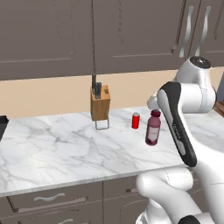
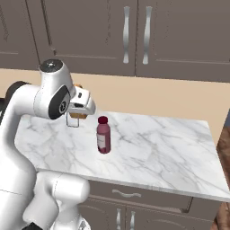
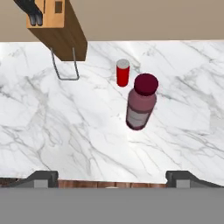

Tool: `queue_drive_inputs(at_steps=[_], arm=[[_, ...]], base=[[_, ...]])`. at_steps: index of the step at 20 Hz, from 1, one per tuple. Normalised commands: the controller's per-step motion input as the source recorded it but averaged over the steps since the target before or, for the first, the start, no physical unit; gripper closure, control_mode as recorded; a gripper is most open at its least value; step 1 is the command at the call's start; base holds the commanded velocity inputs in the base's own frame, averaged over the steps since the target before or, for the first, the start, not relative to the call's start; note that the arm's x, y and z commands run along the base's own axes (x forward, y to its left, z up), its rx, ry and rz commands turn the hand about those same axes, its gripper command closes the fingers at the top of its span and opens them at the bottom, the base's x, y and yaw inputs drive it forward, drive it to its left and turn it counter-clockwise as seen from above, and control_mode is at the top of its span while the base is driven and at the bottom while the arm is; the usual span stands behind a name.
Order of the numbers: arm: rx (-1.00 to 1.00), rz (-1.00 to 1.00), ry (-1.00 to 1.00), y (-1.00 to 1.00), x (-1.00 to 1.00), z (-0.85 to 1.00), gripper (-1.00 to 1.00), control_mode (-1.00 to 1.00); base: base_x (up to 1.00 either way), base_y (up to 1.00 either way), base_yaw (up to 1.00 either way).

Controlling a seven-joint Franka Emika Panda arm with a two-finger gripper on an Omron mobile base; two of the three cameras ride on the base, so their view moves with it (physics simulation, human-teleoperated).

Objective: Move the drinks to the dining counter.

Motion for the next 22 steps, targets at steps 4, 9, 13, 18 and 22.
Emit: queue_drive_inputs(at_steps=[4, 9, 13, 18, 22], arm=[[0.0, -0.05, 0.0, -0.31, -0.25, -0.07, -1.0, -1.0], [0.0, -0.02, 0.0, -0.18, 0.0, -0.08, -1.0, -1.0], [0.0, 0.0, 0.0, -0.18, 0.07, -0.02, -1.0, -1.0], [0.0, 0.0, 0.0, -0.02, 0.32, -0.09, -1.0, -1.0], [0.0, 0.0, 0.0, -0.01, 0.34, -0.08, -1.0, -1.0]], base=[[0.0, 0.0, 0.0], [0.0, 0.0, 0.0], [0.0, 0.0, 0.0], [0.0, 0.0, 0.0], [0.0, 0.0, 0.0]])
